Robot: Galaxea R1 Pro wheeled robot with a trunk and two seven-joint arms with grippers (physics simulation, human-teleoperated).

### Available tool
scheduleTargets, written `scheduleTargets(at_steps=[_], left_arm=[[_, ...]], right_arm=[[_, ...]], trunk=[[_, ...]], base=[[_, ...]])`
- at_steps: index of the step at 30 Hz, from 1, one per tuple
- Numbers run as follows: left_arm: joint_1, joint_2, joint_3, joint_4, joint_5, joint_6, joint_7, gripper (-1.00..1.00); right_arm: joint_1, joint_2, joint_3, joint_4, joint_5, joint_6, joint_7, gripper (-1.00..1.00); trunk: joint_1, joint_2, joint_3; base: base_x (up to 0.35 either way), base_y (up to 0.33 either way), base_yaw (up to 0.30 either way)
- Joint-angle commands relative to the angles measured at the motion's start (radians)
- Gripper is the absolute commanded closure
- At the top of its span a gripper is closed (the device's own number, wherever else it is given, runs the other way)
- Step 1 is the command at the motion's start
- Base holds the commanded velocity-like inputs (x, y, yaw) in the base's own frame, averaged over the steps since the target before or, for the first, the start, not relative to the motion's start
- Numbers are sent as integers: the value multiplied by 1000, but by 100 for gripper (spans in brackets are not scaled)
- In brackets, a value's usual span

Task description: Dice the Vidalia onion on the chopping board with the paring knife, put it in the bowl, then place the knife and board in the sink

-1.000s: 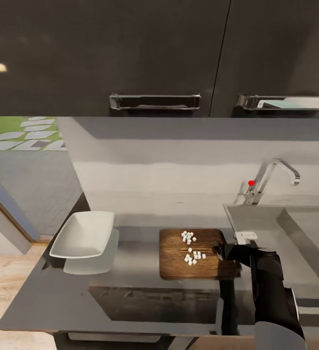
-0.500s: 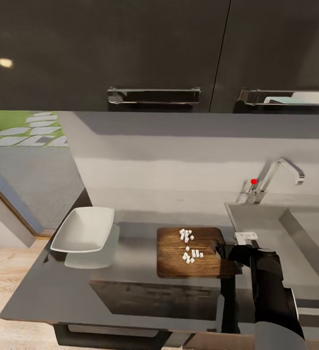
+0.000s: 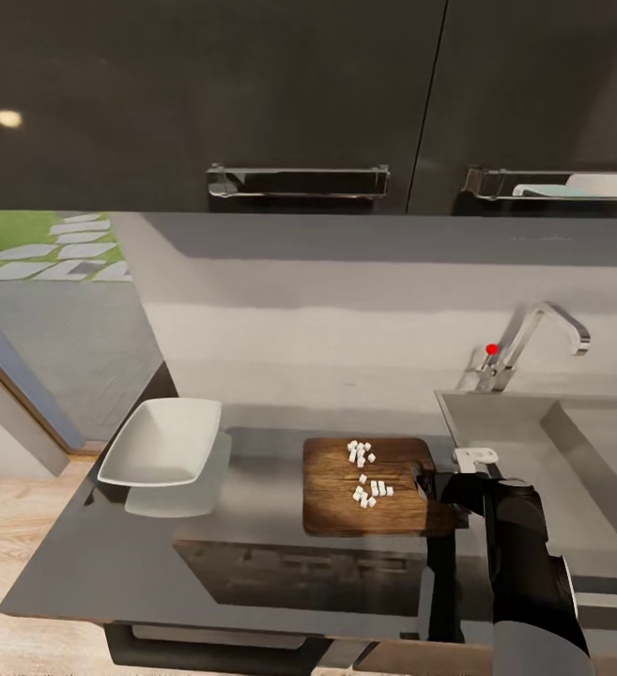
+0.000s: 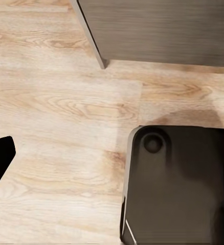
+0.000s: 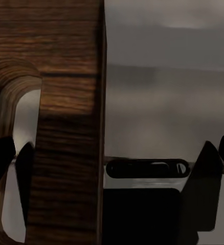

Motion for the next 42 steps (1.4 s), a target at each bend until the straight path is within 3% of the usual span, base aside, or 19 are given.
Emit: scheduleTargets(at_steps=[1, 19, 20, 32, 42], left_arm=[[0, 1, -8, -1, 10, -2, 4, -100], [0, 1, -9, 2, 10, -2, 4, -100], [0, 1, -9, 3, 10, -2, 4, -100], [0, 2, -9, 5, 10, -2, 4, -100], [0, 2, -9, 5, 10, -2, 4, -100]], right_arm=[[-1, 1, -2, -1, 10, 1, 10, -100], [-1, 1, -2, -1, 10, 1, 10, -100], [-2, 1, -3, -1, 10, 1, 10, 100], [-1, 1, -3, -1, 9, 2, 13, 100], [-1, 1, -3, -1, 8, 2, 14, 100]], trunk=[[1, -2, -3], [1, -2, -20], [1, -2, -20], [1, -2, -19], [1, -2, -5]], base=[[0, 0, 0], [0, 0, 0], [0, 0, 0], [0, 0, 0], [0, 0, 0]])
